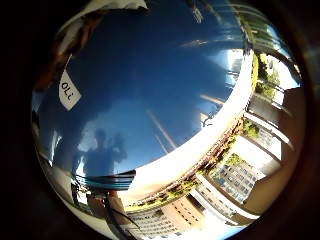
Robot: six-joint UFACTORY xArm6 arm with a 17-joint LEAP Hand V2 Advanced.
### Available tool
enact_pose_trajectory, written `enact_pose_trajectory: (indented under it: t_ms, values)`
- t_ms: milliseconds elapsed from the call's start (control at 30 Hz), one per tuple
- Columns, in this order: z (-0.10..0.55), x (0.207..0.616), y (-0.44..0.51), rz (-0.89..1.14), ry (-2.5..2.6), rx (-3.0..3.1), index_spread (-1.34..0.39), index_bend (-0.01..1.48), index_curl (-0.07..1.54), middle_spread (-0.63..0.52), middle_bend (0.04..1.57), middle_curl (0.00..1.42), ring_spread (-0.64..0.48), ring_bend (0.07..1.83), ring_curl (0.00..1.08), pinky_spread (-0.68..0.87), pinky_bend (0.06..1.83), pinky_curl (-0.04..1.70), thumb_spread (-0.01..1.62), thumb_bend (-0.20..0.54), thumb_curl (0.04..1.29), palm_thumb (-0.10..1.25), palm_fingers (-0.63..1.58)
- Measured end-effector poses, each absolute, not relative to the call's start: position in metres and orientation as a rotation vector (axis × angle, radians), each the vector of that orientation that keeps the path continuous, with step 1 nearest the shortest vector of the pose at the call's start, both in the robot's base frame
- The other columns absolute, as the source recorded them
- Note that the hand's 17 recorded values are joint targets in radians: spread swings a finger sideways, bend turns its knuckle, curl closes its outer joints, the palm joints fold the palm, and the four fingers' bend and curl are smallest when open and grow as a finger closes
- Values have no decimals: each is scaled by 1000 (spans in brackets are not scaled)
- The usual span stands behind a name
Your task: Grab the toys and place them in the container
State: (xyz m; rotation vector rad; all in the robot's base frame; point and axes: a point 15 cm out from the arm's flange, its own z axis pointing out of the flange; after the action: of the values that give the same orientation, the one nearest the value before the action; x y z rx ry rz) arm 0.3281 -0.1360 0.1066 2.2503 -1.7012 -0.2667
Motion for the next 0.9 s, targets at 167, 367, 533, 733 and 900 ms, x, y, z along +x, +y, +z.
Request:
enact_pose_trajectory:
  t_ms: [167, 367, 533, 733, 900]
  values:
    - [112, 341, -140, -220, -1704, 2232, 5, 154, 239, 26, 213, 338, 218, 403, 338, 314, 488, 232, 1098, -22, 358, 628, 233]
    - [122, 362, -136, -164, -1701, 2244, -134, 106, 174, -88, 482, 460, 161, 804, 457, 311, 734, 284, 1072, -9, 401, 750, 862]
    - [136, 373, -137, -153, -1650, 2209, -301, 143, 86, -163, 796, 653, 64, 1157, 638, 304, 901, 403, 1037, -15, 446, 829, 931]
    - [175, 379, -145, -258, -1582, 2089, -481, 288, 12, -222, 950, 809, -15, 1260, 721, 278, 1182, 545, 1008, 17, 525, 969, 1042]
    - [217, 382, -150, -288, -1609, 2034, -647, 427, -21, -249, 1039, 928, -64, 1293, 776, 231, 1348, 675, 1022, 17, 611, 1023, 1020]
